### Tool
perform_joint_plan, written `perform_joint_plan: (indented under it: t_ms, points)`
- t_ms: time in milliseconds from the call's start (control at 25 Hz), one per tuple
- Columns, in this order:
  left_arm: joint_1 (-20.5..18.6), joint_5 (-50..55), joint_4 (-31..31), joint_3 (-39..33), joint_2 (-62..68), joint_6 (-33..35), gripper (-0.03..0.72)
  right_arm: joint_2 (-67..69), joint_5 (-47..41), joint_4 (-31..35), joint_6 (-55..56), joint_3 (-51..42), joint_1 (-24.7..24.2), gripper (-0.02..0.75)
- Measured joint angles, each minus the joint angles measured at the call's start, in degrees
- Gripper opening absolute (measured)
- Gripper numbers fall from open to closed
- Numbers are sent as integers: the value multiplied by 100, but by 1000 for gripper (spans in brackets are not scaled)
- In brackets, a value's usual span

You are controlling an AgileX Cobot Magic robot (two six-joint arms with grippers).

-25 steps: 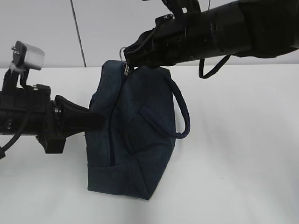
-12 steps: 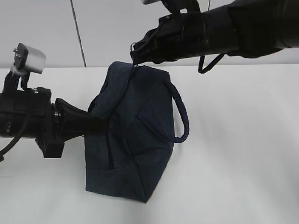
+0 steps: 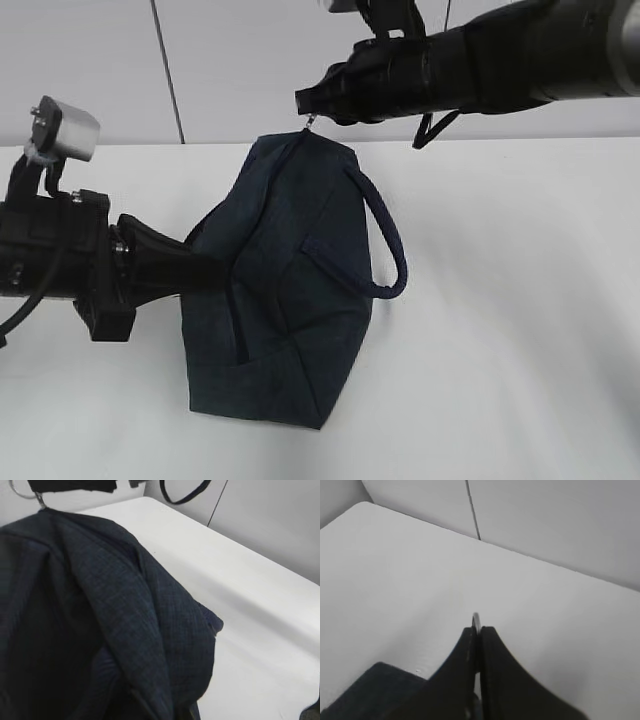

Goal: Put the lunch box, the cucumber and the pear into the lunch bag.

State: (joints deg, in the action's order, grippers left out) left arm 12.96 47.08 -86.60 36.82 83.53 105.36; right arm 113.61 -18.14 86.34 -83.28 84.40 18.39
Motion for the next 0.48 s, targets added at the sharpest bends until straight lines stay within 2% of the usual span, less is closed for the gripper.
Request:
perform_joint_plan:
  t_ms: [240,480]
  points:
    - [0,-162,16,7,-180,-72,3,661,-1022,518,877,174,-635,0]
    - [0,-277,53,7,-263,-177,3,1096,-1858,604,2119,221,-1043,0]
